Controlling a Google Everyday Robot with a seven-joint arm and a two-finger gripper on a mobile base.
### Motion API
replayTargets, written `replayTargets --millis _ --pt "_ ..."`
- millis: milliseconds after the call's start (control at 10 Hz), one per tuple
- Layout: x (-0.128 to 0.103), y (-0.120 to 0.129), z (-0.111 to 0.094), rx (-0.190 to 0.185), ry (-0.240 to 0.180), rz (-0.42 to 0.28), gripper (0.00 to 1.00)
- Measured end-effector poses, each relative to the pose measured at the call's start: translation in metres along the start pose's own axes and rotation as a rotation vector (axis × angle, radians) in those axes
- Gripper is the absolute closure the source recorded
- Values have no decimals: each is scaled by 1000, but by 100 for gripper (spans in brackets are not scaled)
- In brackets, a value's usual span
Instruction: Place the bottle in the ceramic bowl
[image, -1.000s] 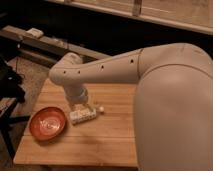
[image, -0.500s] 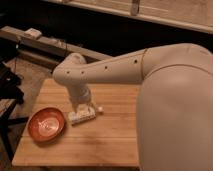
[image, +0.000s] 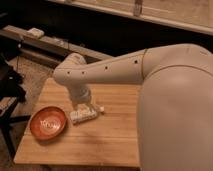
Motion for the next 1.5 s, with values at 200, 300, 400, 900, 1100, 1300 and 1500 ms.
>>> replayTargets --millis 200,300,400,900,1100,1300,1500 --pt "-6 5 1 -2 -15 115 35" --pt "-8 0 2 3 -17 148 35" --pt "-5 1 2 0 -14 131 35" --pt "-23 10 -5 -86 177 -343 35" --pt "-23 9 -5 -111 251 -571 35" --pt "-16 14 -8 -109 239 -670 35" --pt "-11 13 -11 -110 90 -706 35"
